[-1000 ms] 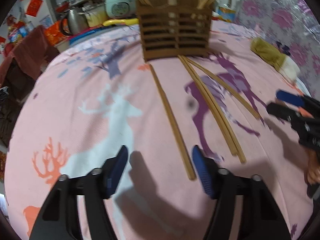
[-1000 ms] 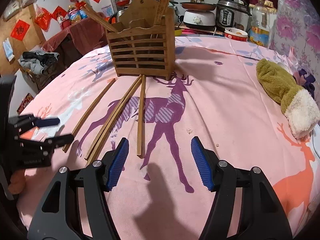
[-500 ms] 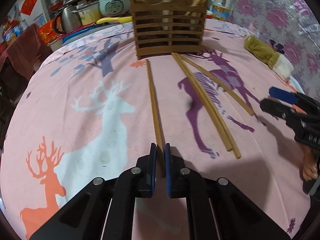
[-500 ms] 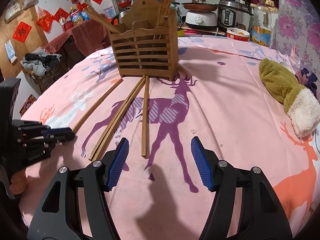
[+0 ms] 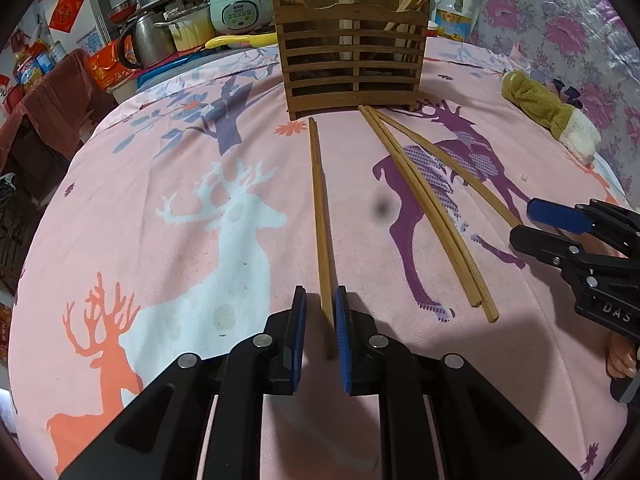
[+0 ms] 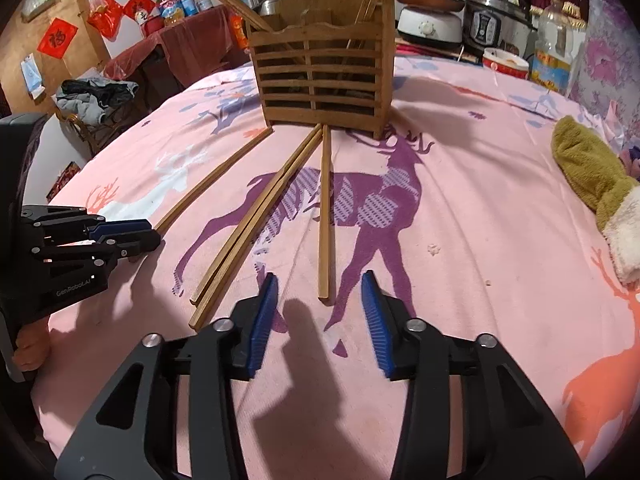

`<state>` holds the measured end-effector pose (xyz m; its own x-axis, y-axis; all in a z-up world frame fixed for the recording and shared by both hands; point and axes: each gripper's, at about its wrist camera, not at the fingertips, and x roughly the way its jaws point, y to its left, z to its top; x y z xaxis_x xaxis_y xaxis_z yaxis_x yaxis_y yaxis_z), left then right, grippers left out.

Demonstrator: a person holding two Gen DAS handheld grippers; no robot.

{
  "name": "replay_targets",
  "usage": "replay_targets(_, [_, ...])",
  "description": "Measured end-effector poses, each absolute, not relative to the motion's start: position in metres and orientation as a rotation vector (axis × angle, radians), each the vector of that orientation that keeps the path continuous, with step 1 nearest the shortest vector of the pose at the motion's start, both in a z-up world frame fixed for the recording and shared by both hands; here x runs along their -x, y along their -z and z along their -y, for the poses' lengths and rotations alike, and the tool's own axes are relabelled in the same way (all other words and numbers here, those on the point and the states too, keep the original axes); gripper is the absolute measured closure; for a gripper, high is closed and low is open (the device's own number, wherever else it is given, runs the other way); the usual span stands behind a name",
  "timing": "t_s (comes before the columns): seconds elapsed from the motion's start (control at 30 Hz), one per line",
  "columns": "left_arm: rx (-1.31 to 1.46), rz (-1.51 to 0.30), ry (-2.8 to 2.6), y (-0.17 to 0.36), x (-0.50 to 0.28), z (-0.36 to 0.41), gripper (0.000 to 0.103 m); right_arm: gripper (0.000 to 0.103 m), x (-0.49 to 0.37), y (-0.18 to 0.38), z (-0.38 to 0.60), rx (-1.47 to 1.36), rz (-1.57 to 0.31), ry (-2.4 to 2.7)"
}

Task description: Organize utensils

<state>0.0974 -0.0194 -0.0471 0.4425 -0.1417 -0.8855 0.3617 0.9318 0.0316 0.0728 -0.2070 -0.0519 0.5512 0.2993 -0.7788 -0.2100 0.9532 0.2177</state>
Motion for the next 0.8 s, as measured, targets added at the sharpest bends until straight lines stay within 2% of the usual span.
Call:
replay_targets(0.03, [-0.234, -1.068, 0.315, 0.0472, -0.0971, 0.0199, 0.088, 0.074, -0.0738, 0.0542, 0.2064, -0.106, -0.952, -0.306])
replay_targets(0.17, [-0.247, -1.062, 0.32, 0.0473, -0.0959, 0.0222, 0.093, 0.092, -0.0764, 0.0588, 0.2096, -0.128, -0.978, -0.296])
replay_targets(0.2, [-0.245, -1.063, 0.329, 0.0472, -0.0956, 0.0225, 0.096, 0.093, -0.0761, 0.0591, 0.2101, -0.13, -0.98, -0.294])
replay_targets(0.37, [-0.236, -1.066, 0.33, 0.0478, -0.096, 0.0213, 0.096, 0.094, -0.0717, 0.0586, 0.2108, -0.111, -0.981, -0.295])
replay_targets(0.6, [-0.225, -1.067, 0.314, 0.048, -0.0964, 0.0178, 0.088, 0.093, -0.0697, 0.0594, 0.2147, -0.13, -0.986, -0.301])
replay_targets(0.8, [-0.218, -1.069, 0.317, 0.0477, -0.0973, 0.0172, 0.088, 0.093, -0.0727, 0.0601, 0.216, -0.158, -0.987, -0.311])
